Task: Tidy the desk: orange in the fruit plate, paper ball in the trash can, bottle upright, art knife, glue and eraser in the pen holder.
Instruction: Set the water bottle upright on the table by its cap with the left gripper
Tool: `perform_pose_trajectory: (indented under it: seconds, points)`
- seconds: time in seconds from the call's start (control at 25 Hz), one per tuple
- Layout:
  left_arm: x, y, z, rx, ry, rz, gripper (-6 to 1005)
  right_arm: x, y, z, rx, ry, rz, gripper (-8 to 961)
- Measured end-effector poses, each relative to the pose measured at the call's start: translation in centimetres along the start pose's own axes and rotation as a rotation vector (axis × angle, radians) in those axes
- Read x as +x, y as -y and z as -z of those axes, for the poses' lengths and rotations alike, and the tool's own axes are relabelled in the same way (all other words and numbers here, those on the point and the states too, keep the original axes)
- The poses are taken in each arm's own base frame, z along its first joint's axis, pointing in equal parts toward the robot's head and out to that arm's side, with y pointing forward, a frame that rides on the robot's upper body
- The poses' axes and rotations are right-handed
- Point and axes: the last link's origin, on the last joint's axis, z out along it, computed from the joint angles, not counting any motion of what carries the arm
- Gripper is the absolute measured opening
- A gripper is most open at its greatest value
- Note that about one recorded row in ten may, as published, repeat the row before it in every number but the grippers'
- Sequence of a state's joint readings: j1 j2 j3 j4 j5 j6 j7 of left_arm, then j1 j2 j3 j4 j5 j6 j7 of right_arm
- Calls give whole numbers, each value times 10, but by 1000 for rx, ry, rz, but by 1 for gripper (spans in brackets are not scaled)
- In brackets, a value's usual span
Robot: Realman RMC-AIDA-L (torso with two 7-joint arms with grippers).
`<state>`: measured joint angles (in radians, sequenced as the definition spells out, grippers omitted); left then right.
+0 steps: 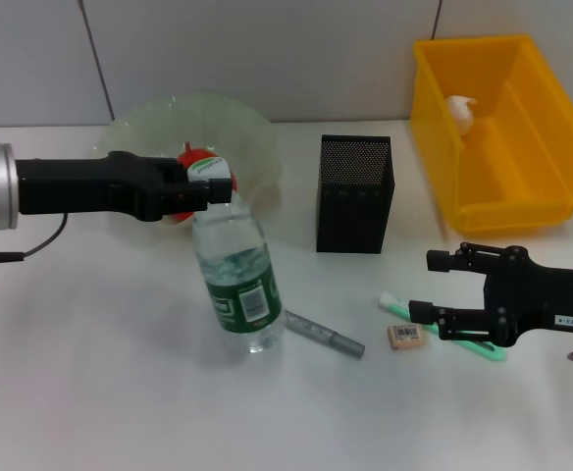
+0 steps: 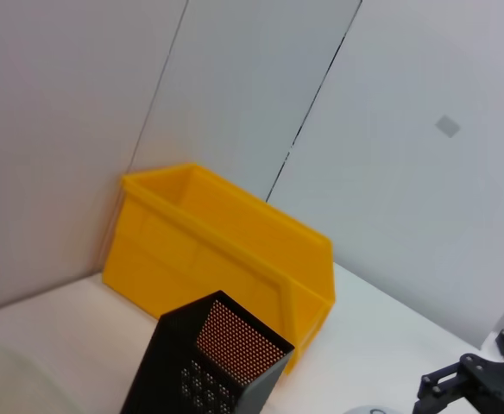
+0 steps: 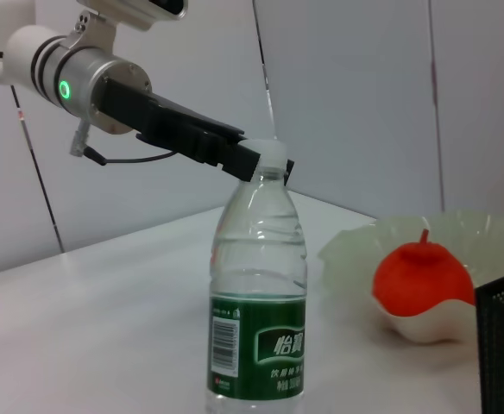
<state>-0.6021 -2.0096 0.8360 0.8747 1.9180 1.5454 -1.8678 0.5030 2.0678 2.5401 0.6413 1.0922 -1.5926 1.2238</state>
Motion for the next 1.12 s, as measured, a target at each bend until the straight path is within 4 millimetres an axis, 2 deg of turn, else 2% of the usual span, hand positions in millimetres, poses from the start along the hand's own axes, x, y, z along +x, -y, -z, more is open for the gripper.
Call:
perform_pose_trajectory:
  seconds: [0.52,0.6,1.12]
  points:
    - [-9,-1,19,38,-87,-149,445,3,-5,0,-22,0,-6,763]
    - [-12,2,28,69,-121,-196,445,3,-5,0,-23,0,-7,762]
    - [-26,8,46,148,-159,-279,445,3,-7,-1,-37,6,-7,762]
